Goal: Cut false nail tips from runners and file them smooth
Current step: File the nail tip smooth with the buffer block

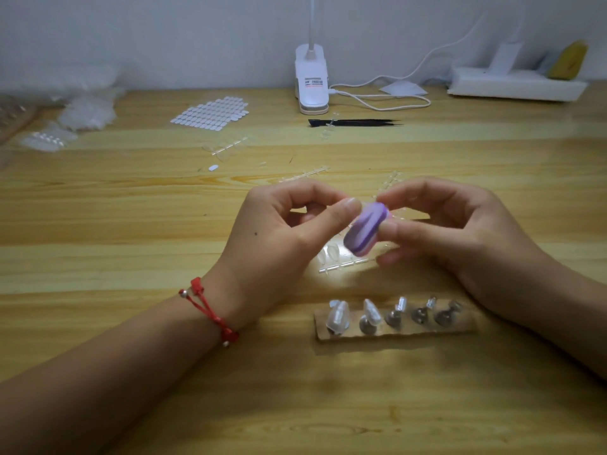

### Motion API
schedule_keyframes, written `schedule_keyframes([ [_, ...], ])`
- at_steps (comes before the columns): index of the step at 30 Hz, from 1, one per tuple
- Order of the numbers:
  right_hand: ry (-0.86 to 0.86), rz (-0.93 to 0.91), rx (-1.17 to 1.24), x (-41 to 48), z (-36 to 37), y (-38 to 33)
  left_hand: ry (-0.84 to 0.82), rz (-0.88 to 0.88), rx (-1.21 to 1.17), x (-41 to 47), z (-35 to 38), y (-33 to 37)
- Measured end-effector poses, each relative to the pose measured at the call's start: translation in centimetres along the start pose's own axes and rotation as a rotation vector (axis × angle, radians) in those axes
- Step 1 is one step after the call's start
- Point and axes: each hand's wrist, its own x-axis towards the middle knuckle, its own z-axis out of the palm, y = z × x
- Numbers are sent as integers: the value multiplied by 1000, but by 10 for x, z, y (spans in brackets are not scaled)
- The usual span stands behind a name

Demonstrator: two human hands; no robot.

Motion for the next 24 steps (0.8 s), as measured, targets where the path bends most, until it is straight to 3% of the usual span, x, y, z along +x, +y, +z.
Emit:
schedule_keyframes([
  [3, 118, 12, 156, 4, -4, 1, 13, -1, 0, 0, 0, 0],
  [8, 42, 7, 77, 2, 1, 1, 15, -8, 13, 1, 0, -1],
  [13, 193, 25, 214, 6, -7, 1, 61, -14, -31, 1, 1, -1],
  [20, 90, 8, 138, 5, -6, 4, 92, -7, -33, 2, -1, -1],
  [24, 9, -18, -6, 1, -3, 4, 20, 11, 43, 1, -1, -2],
])
